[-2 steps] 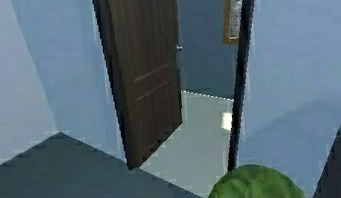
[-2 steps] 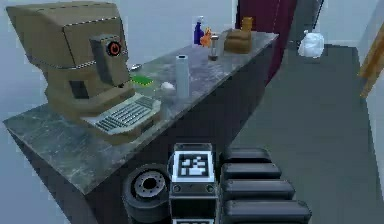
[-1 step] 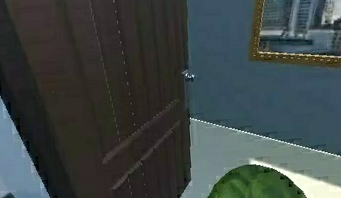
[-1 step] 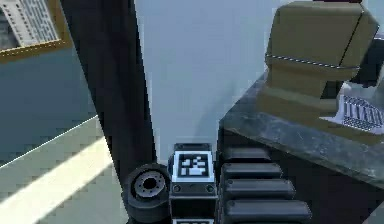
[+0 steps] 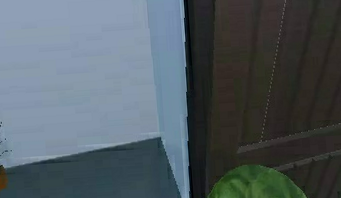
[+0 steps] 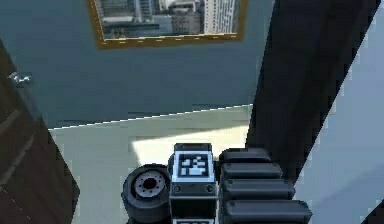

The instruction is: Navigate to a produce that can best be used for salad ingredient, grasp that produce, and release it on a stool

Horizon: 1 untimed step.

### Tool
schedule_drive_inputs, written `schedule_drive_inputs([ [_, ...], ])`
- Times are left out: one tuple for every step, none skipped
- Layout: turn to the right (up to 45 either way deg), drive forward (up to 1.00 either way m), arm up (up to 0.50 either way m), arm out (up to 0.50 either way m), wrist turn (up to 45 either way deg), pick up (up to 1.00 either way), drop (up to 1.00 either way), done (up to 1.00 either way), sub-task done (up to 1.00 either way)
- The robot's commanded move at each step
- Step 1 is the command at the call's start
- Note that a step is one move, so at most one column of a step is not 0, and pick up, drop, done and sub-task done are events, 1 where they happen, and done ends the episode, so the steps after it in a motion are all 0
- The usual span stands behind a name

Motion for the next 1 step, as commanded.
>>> schedule_drive_inputs([
  [-9.0,0.00,0.00,0.00,0.0,0.00,0.00,0.00,0.00],
])
